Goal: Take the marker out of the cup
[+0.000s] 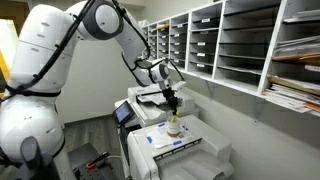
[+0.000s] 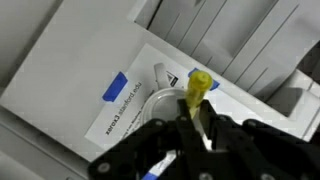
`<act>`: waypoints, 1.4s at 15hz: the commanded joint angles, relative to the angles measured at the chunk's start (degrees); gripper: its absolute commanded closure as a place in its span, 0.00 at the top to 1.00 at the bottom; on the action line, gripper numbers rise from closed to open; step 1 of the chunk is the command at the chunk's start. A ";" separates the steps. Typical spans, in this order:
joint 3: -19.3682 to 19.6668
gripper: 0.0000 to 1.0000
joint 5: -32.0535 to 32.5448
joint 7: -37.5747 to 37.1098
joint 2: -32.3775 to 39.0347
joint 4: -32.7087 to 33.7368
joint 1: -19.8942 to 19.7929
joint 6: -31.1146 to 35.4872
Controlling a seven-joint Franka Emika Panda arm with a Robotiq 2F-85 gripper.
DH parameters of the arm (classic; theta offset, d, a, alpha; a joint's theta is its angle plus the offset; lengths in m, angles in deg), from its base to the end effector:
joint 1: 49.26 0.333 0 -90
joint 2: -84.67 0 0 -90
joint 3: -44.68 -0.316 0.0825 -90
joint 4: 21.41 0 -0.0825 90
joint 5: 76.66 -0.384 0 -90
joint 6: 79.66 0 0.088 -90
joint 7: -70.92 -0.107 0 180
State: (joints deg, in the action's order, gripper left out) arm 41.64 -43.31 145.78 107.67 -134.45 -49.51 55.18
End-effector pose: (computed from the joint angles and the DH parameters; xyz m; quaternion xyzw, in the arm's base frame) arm 0.6124 0.0211 0.2654 0.6212 0.7598 -0.1191 0.1501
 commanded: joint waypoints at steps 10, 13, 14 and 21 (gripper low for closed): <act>-2.42 0.05 -28.79 11.54 -16.98 -13.64 -2.55 -2.79; -2.10 0.05 -36.03 15.97 -16.17 -14.00 -2.12 -5.43; -2.00 0.05 -38.87 16.28 -14.97 -13.61 -2.22 -5.33; -1.77 0.05 -45.49 13.77 -4.05 -9.63 -3.79 -1.52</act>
State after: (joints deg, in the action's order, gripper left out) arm 40.10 -87.91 160.75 99.66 -146.92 -52.65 51.68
